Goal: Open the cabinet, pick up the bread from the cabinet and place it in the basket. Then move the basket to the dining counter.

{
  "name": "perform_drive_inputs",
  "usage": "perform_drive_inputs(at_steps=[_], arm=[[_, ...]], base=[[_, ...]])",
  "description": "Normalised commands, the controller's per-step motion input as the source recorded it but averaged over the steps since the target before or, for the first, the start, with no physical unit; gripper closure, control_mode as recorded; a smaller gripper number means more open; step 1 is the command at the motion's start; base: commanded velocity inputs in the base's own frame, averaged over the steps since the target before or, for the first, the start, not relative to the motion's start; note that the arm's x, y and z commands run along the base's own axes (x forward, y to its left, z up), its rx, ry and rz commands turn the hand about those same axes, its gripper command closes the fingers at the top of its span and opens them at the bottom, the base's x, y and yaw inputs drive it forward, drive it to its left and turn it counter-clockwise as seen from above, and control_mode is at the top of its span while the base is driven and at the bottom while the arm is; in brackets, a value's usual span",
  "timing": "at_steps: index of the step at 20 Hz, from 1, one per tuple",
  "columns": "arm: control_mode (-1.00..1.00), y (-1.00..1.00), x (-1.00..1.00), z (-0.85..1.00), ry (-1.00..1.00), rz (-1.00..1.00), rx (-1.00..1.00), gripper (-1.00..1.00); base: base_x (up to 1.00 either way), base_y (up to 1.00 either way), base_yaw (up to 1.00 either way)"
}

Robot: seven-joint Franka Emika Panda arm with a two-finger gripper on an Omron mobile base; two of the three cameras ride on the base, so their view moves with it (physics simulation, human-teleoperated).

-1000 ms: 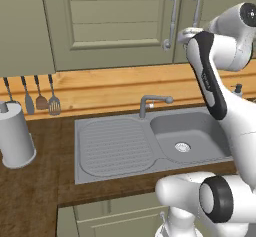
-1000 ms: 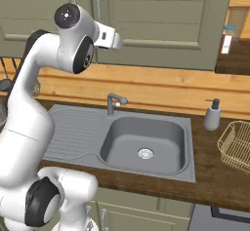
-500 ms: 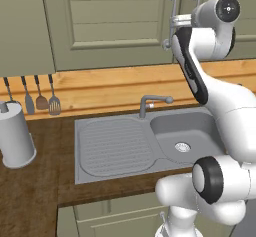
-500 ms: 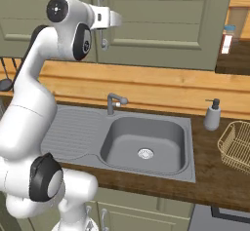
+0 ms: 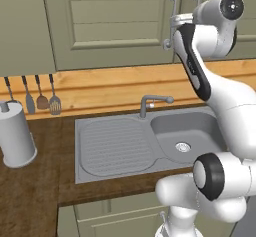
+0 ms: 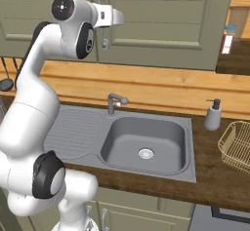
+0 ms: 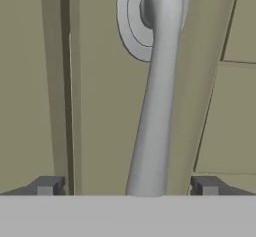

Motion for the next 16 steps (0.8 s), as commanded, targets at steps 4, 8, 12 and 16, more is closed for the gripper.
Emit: perform_drive_inputs(at_steps=[4,8,12,16], arm=[[-1.0,-0.25,0.82,-0.05,0.07,0.05,0.1,-1.0],[-1.0,-0.07,0.45,-0.13,0.0,0.07,0.07,1.0],[-1.0,0.0,0.16,-0.06,-0.01,0.03,0.0,1.0],[-1.0,-0.03,-0.08,-0.02,0.0,0.0,0.01,1.0]], base=[[0.0,0.0,0.0],[0.0,0.0,0.0],[0.0,0.0,0.0],[0.0,0.0,0.0]])
